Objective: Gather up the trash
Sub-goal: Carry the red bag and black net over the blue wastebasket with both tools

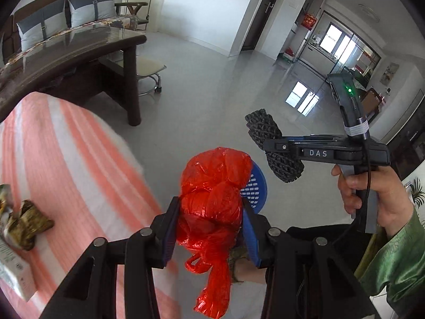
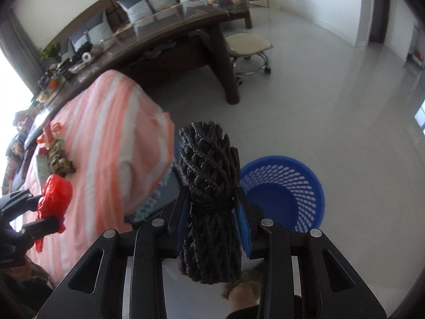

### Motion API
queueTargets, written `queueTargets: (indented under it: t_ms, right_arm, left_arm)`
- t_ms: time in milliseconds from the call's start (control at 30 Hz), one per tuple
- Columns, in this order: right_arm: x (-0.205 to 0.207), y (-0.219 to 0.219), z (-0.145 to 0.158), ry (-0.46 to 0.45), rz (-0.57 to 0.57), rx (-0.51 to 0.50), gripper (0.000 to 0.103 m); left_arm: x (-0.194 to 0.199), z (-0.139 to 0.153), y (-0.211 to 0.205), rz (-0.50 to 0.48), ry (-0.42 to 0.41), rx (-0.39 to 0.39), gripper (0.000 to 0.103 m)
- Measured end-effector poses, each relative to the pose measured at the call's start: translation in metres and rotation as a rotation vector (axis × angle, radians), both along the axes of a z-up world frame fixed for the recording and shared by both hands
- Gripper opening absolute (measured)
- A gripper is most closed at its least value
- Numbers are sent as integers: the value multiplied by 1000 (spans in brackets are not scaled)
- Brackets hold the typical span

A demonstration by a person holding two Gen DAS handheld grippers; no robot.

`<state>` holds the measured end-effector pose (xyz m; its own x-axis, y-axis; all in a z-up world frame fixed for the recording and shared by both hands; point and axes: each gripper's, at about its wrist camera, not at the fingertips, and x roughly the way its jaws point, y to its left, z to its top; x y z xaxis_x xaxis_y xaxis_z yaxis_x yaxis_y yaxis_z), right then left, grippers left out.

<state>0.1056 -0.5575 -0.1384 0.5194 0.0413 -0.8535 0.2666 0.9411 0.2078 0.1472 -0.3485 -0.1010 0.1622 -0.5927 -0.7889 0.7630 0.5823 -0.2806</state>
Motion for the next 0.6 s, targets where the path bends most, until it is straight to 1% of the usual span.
queueTargets:
  t_ms: [100, 233, 400, 533, 600]
  right_arm:
    - [1, -32, -20, 33, -50, 10, 34]
    - [4, -73, -46, 51, -111, 30, 34]
    - [2, -104, -74, 62, -152, 81, 34]
    - [3, -125, -96, 73, -182, 157, 34]
    - [1, -133, -102, 82, -195, 178, 34]
  left_arm:
    - [6, -22, -50, -11, 45, 2, 44]
    - [12, -55, -100, -13, 79, 32, 44]
    - [26, -98, -135, 1, 142, 62, 44]
    - [31, -119, -160, 10, 174, 63, 44]
    - [32, -129, -169, 13, 182, 59, 45]
